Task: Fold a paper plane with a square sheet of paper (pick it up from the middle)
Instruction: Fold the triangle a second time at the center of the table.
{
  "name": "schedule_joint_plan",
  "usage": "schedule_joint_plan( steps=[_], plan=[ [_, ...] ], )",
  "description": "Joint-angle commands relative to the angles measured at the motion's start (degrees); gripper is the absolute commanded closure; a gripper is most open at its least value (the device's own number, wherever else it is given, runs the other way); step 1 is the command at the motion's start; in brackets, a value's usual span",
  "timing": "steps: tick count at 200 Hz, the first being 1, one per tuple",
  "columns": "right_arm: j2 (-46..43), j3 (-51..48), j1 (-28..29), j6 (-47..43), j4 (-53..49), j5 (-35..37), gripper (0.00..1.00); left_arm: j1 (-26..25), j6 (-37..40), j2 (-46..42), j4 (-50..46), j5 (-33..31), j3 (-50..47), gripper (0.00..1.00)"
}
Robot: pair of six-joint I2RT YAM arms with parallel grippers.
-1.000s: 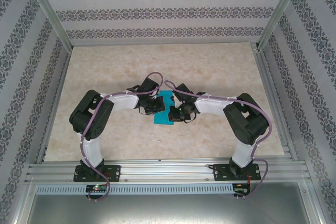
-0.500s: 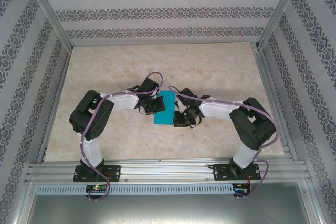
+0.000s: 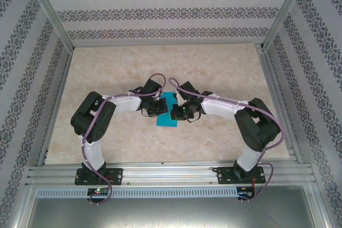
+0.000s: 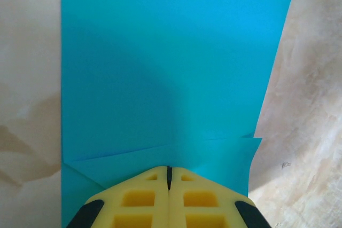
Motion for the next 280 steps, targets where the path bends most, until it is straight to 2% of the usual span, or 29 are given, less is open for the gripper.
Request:
schedule_joint_plan(
  steps=[1,58,192,280],
  plan=[
    [2.91,1.11,0.21,1.73,2.58,0.49,1.0,-1.36,-1.03,3.14,-4.7,-2.28,-3.09,1.0],
    [5.01,0.04,-0.03,5.1,9.47,-2.08,1.0,-1.36,-2.29,3.24,-2.3,-1.25,-4.2,1.0],
    [8.97,-0.93,-0.48,5.28,9.45,0.02,1.0,-1.36,-3.62,2.26,-2.32,-2.14,-5.49,1.0],
    [1.44,-9.13,-1.02,-0.45,-0.69,-3.63,1.0,-0.49,-2.12,2.21,-6.38,-6.34,-5.59,1.0]
  ],
)
